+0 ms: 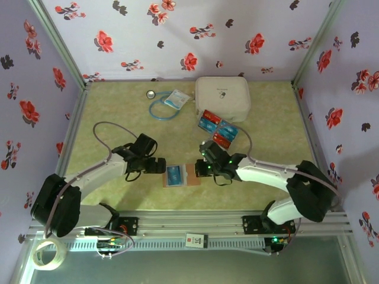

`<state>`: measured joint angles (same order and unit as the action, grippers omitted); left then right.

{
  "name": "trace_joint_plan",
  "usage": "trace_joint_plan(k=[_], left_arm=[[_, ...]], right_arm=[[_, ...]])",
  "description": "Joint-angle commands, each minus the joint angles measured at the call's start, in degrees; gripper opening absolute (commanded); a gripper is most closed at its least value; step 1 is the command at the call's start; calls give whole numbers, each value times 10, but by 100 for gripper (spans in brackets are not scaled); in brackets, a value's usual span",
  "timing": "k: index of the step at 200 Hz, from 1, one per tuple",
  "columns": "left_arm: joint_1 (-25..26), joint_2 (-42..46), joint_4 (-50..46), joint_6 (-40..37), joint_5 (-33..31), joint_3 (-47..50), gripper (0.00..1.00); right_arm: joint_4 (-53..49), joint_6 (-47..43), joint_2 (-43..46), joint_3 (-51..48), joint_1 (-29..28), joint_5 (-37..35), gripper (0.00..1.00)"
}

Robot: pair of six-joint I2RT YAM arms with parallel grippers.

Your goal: Put the credit cards into the card holder

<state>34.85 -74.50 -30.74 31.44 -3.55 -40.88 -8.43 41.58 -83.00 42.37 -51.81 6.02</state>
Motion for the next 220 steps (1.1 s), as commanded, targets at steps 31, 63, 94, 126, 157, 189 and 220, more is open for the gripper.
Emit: trace_joint_plan(k=[31,63,94,126,157,189,220], left_arm=[[-3,-1,-25,30,-3,24,100],[0,-18,-27,29,-3,24,100],[4,-37,-27,21,-4,18,100],[8,-49,-22,16,-6,16,100],[13,-60,-17,13,-6,16,100],[17,-71,-12,12,-6,12,100],[23,-81,-5,13,-6,12,100]], right_arm=[[25,0,-97,82,-48,10,0],[29,2,-138,105,-58,11,0],[33,5,-161,111,-60,12,0],[37,10,-166,105,-62,7,0],[41,13,-172,104,-64,9,0],[42,14,-182,110,-69,12,0],[45,15,-189,116,-73,15,0]])
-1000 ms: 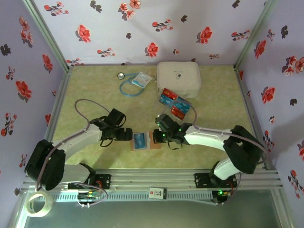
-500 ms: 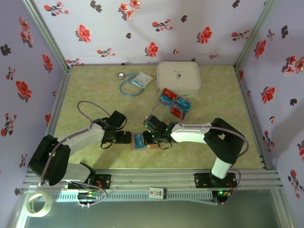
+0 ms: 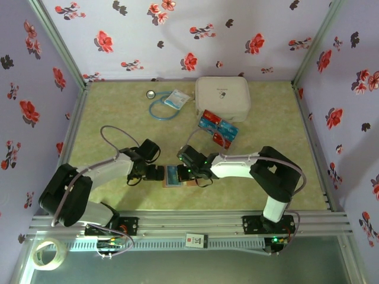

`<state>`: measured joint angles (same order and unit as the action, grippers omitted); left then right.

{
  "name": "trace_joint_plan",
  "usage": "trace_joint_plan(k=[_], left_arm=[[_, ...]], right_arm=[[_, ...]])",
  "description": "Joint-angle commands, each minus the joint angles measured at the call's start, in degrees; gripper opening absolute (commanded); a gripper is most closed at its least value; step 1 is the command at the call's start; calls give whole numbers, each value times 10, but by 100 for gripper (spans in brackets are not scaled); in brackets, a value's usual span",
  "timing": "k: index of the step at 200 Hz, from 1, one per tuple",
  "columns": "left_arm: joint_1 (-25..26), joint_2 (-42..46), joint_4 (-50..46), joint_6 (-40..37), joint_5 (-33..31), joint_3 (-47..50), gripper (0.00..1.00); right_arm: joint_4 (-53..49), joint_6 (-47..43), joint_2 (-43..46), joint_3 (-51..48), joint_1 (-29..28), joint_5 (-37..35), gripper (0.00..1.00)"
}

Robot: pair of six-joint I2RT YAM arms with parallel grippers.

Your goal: Put the credit cards into the card holder

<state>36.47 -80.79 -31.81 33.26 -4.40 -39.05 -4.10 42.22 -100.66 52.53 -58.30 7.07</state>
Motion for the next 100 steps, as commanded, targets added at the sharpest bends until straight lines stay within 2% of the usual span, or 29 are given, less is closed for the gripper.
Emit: trace_joint_plan(k=[1,44,85,100], left_arm=[[7,-18,6,-5,3,-7,100],[14,-23,10,-3,2,-8,100],[7,8,-10,-2,-23,-17,100],[-1,29,-14,0,-28,-18,100]], right_arm=[[3,9,-13,14,-8,5,0],[2,8,-2,19,-10,7,0],[-40,-6,71,5,-1,-27,0],[-54,-8,106,-11,9,-40,6]])
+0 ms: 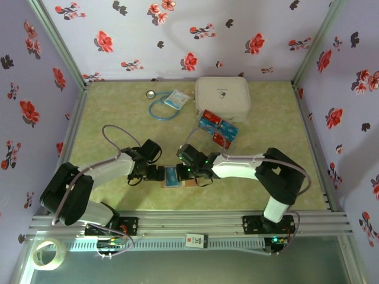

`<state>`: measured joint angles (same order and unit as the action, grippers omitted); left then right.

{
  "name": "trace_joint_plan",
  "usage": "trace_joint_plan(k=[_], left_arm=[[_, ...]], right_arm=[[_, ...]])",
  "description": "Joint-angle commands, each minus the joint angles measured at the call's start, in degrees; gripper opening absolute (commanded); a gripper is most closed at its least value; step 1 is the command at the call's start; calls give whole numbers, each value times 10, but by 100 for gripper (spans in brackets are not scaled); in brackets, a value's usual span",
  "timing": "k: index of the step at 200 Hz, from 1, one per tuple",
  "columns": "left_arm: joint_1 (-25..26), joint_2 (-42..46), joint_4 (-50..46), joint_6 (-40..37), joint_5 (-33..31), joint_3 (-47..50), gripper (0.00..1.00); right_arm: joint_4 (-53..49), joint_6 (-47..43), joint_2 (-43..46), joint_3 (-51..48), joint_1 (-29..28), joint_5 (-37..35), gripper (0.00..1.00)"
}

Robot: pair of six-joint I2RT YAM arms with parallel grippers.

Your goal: Put the credit cards into the card holder

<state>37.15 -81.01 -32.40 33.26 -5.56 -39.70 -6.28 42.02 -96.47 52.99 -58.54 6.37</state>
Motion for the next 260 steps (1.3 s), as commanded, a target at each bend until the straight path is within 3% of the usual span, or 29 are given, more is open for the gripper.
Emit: trace_joint_plan(k=[1,57,100,131,168,188,260], left_arm=[[-8,33,-8,0,-16,-12,100],[-9,97,46,-10,46,-2,100],[3,97,102,1,104,15,100],[14,84,128,18,115,27,100],[23,65,150,29,125,38,100],[28,52,162,31,131,42,100],[49,5,214,40,149,40,100]], right_arm=[[-32,-6,64,-15,11,-33,6],[-75,-7,188,-102,80,-72,39],[-76,-7,205,-138,104,-71,43],[-53,-4,178,-146,105,-64,35],[-35,-2,152,-152,105,-57,10],[-29,1,153,-156,105,-54,3],[-17,6,153,-160,105,-47,0]])
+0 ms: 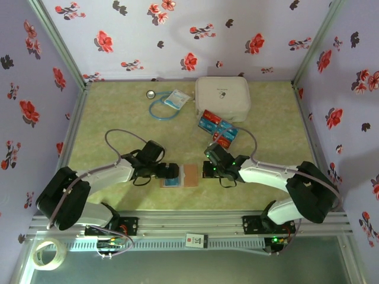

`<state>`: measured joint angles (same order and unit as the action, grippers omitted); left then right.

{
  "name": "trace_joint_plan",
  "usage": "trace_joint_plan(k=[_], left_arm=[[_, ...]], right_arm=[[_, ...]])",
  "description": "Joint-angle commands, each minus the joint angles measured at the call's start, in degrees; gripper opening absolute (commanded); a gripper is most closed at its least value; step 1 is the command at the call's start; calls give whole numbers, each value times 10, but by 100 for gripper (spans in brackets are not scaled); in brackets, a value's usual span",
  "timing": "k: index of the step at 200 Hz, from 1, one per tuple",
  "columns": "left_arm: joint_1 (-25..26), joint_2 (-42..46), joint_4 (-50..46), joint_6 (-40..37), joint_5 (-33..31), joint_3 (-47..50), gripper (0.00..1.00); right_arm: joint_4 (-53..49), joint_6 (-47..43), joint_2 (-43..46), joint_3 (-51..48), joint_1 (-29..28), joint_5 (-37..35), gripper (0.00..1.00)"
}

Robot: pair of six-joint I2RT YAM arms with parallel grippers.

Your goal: Put the credit cards into the card holder

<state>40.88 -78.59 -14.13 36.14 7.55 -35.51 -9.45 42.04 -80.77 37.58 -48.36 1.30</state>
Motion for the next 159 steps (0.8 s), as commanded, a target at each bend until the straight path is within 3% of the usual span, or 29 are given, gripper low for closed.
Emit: trace_joint_plan(k=[1,79,159], left_arm=[[11,-21,31,11,18,-2,100],[26,-32,53,14,25,-14,100],[24,47,10,5,9,-20,100]], right_arm=[[15,6,-5,-6,3,4,0],[24,6,-19,2,3,10,0],[31,0,-44,15,4,10,0]])
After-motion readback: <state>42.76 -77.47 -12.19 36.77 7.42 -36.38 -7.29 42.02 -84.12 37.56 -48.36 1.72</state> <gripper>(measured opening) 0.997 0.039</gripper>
